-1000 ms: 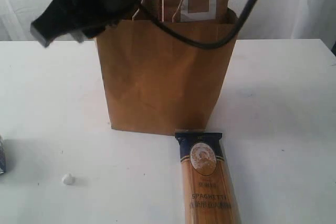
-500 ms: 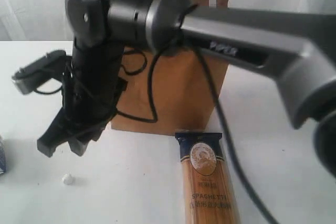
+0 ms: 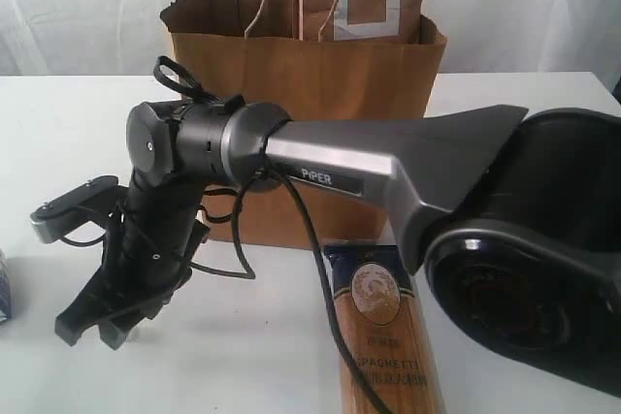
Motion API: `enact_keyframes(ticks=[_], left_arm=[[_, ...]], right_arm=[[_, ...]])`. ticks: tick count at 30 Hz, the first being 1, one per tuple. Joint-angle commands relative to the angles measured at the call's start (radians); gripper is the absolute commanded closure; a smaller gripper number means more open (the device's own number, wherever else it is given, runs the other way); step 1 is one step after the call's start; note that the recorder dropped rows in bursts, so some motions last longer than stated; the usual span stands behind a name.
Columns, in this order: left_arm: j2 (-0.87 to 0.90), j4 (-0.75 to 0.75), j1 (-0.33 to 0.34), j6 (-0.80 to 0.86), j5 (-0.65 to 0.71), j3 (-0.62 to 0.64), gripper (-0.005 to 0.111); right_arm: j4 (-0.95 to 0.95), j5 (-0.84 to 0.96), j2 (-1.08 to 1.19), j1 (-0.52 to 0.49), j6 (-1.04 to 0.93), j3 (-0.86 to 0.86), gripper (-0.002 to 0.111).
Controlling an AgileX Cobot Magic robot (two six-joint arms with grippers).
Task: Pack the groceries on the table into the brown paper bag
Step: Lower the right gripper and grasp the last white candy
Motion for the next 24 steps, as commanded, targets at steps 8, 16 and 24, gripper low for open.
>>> enact_keyframes(ticks=[8, 16, 24], left_arm=[[-0.004, -0.011, -0.006, 0.0, -0.005, 0.005, 0.107], [-0.004, -0.011, -0.006, 0.0, -0.005, 0.005, 0.107], [-0.004, -0.011, -0.006, 0.0, -0.005, 0.005, 0.107]], right_arm=[[-0.147, -0.129, 0.019, 0.045, 0.006, 0.001, 0.061], [-0.178, -0.123, 0.021, 0.048, 0.008, 0.001, 0.07], [-0.17, 0.028, -0.014, 0.053, 0.008, 0.001, 0.108]])
